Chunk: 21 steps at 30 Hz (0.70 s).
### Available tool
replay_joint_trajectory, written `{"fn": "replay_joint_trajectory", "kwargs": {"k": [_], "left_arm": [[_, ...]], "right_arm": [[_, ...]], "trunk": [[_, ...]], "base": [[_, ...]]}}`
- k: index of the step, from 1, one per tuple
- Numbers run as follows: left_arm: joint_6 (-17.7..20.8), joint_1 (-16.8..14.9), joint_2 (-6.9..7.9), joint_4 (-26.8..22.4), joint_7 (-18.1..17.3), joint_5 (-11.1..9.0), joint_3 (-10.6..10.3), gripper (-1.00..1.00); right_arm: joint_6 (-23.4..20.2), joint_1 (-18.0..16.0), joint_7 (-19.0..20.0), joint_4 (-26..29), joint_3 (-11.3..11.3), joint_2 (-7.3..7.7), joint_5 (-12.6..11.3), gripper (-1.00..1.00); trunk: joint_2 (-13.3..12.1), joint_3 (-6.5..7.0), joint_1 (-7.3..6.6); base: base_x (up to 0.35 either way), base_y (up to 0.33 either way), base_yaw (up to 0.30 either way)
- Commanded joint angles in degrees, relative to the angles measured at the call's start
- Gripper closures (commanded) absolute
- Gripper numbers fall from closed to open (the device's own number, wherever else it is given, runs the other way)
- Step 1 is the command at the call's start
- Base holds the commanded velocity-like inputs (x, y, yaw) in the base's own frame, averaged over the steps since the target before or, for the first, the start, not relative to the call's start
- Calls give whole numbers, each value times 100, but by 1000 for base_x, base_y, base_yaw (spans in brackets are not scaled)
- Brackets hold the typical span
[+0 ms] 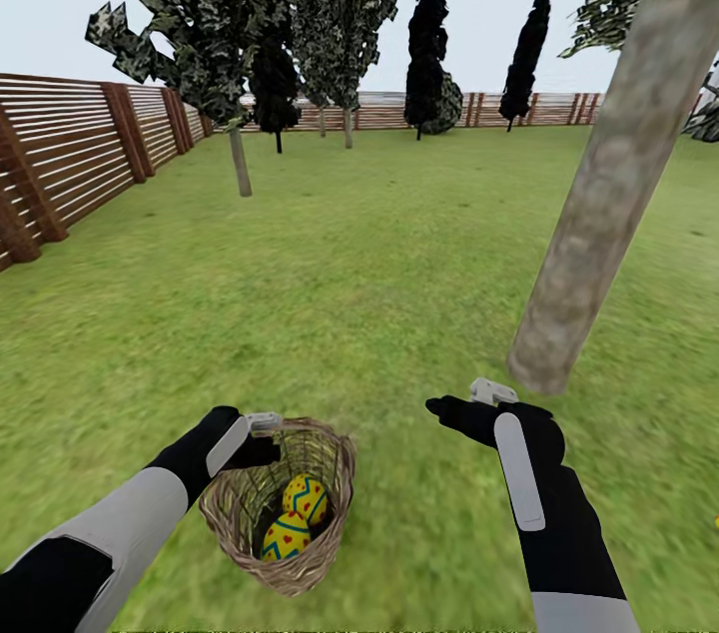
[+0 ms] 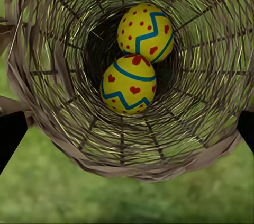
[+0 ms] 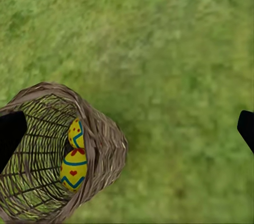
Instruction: Take the three Easter eggs out of the wicker basket on the lawn in the garden, then place them on the lawn next to a single tree (choose any tree) so that all three eggs are next to the same tree and none are left in the basket.
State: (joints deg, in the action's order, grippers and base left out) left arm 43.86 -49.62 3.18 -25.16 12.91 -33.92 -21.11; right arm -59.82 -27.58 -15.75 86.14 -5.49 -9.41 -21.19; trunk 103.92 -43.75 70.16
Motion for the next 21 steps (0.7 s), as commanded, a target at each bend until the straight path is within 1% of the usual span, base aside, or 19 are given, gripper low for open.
{"fn": "replay_joint_trajectory", "kwargs": {"k": [1, 21], "left_arm": [[18, -3, 7, -10, 43, -61, -43, -100], [-63, -3, 7, -15, 52, -37, -50, -100]], "right_arm": [[-18, -4, -51, 4, -7, -4, -61, -100], [-18, -7, -51, 1, -14, 1, -61, -100]], "trunk": [[3, -15, -1], [3, -201, -1]], "base": [[1, -1, 0], [0, 0, 0]]}}
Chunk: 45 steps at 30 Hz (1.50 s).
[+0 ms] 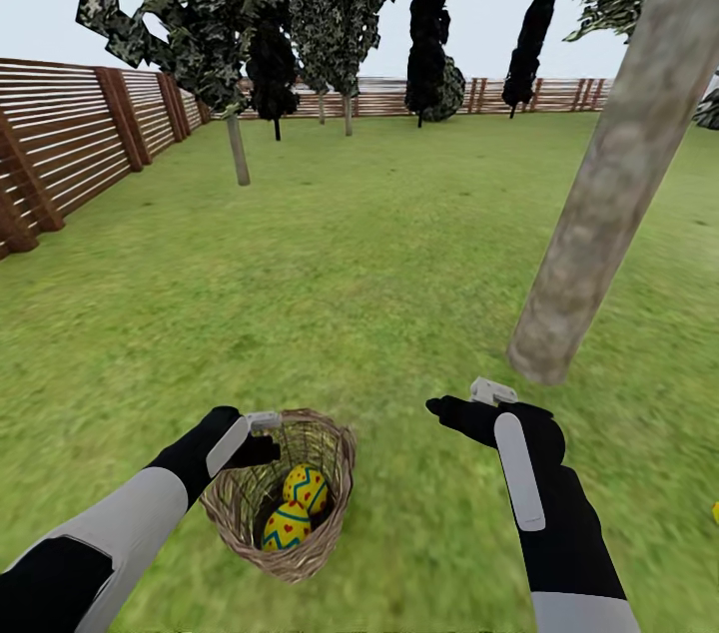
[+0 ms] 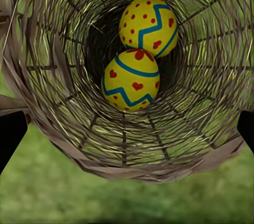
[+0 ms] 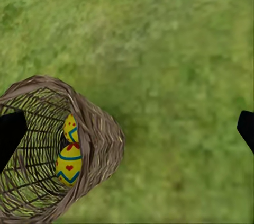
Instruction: Take the three Easter eggs out of the wicker basket on the lawn in the garden, then place them on the lawn next to a single tree (choose any tree) so that all three eggs are next to the same tree and none are left in the basket.
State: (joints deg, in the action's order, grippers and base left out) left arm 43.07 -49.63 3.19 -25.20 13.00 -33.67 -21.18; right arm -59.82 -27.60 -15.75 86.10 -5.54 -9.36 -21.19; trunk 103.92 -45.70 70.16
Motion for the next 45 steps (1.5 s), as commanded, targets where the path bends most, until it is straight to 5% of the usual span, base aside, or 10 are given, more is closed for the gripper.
{"fn": "replay_joint_trajectory", "kwargs": {"k": [1, 16, 26, 33, 45], "left_arm": [[14, -3, 7, -11, 44, -59, -43, -100], [-234, -3, -2, -12, 29, -52, -45, -100], [-366, -3, -2, -17, 27, -47, -57, -100], [-590, -3, -4, -13, 27, -50, -330, -100], [-625, -3, -6, -12, 27, -52, -422, -100]], "right_arm": [[-18, -4, -51, 5, -8, -5, -61, -100], [-18, -1, -51, 10, -8, -7, -61, -100], [-18, -5, -51, 10, -3, -10, -61, -100], [-18, -6, -51, 12, -1, -10, -61, -100], [-18, 0, -51, 11, 1, -13, -61, -100]], "trunk": [[3, -15, -1], [3, -53, -1], [404, -233, 219], [685, -358, 373], [1166, -574, 636]], "base": [[0, 0, 0], [0, 0, 0], [0, 0, 0], [0, 0, 0], [0, 0, 0]]}}
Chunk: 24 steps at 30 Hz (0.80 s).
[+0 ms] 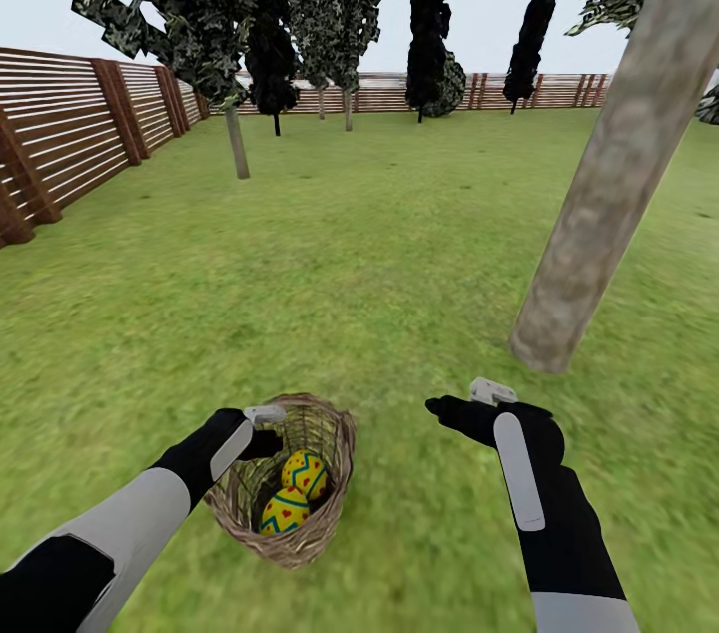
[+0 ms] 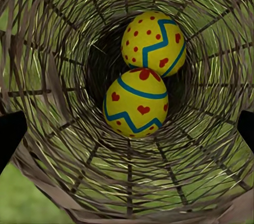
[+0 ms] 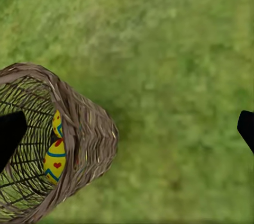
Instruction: Take the three Easter eggs out of the wicker basket on the lawn in the garden, then place them on the lawn next to a single tree (choose any tree) so that all three eggs are next to the same tree and none are left in the basket.
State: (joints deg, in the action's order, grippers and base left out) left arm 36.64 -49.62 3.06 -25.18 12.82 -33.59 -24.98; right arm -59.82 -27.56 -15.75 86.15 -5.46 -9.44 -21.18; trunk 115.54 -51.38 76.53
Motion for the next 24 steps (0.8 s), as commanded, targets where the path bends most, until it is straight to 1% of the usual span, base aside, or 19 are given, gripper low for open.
{"fn": "replay_joint_trajectory", "kwargs": {"k": [1, 18, 24], "left_arm": [[14, -3, 6, -13, 45, -60, -45, -100], [-133, -3, -2, -13, 42, -60, -55, -100], [-147, -3, -7, -13, 43, -60, -138, -100]], "right_arm": [[-18, -6, -51, 5, -8, -3, -62, -100], [-18, -7, -51, 7, -8, -5, -62, -100], [-18, -8, -51, 7, -8, 0, -62, -100]], "trunk": [[44, -24, 22], [726, -329, 395], [967, -437, 527]], "base": [[0, 0, 0], [0, 0, 0], [0, 0, 0]]}}
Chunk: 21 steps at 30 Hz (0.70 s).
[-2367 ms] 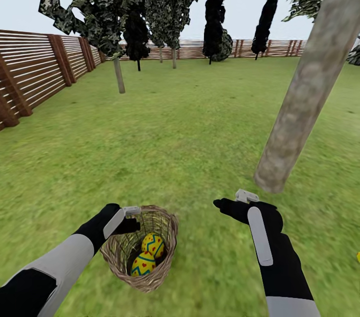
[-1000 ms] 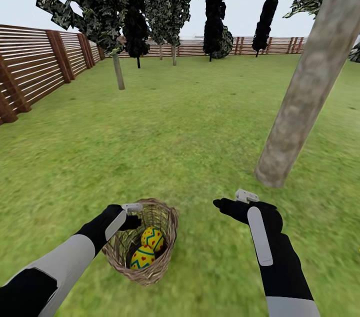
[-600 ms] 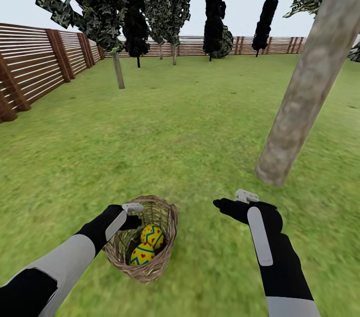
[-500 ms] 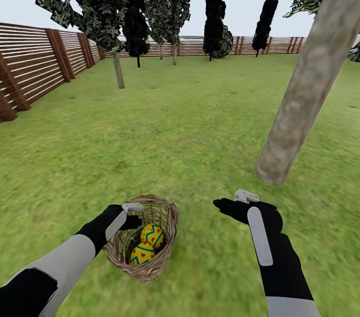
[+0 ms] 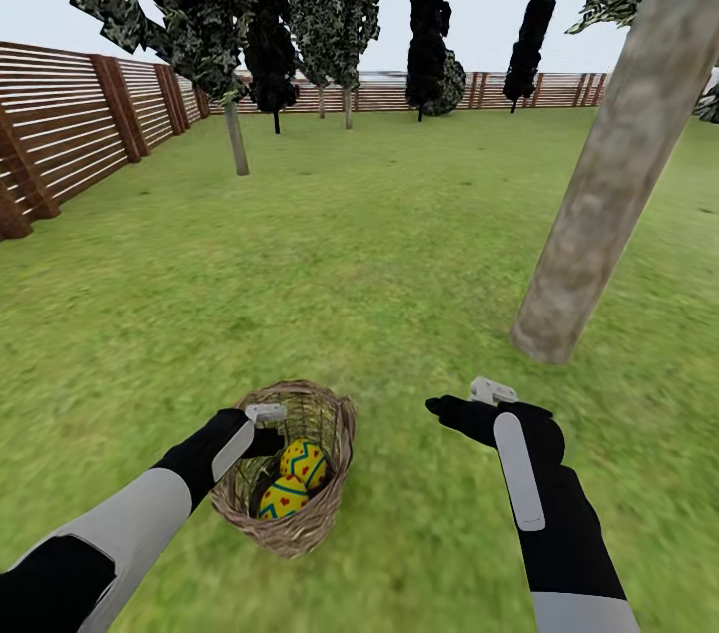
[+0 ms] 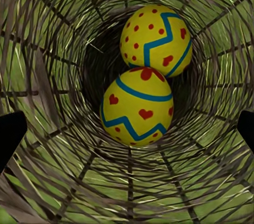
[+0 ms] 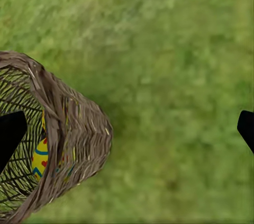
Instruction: Take the three Easter eggs out of the wicker basket on the lawn in the garden, then place them on the lawn next to a single tree (choose any tree) so that all three eggs are next to the same tree and none are left in the basket.
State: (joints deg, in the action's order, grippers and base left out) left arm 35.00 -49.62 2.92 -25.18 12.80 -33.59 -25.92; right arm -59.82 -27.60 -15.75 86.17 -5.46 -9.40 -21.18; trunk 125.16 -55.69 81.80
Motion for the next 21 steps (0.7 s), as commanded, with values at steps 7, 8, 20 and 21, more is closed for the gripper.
{"fn": "replay_joint_trajectory", "kwargs": {"k": [7, 8, 20, 21], "left_arm": [[22, -3, -46, -17, 47, -60, -60, -100], [22, -3, -55, -18, 47, -60, -61, -100], [64, -17, -223, -29, 47, -60, -75, -100], [67, -19, -226, -26, 50, -60, -75, -100]], "right_arm": [[-18, -3, -51, 7, -4, -6, -56, -100], [-18, -2, -51, 8, -3, -7, -55, -100], [-18, 0, -51, 193, 22, -16, -53, -100], [-18, 0, -51, 217, 43, -15, -53, -100]], "trunk": [[285, -131, 153], [325, -149, 175], [806, -365, 439], [846, -383, 461]], "base": [[0, 0, 0], [0, 0, 0], [0, 0, 0], [0, 0, 0]]}}
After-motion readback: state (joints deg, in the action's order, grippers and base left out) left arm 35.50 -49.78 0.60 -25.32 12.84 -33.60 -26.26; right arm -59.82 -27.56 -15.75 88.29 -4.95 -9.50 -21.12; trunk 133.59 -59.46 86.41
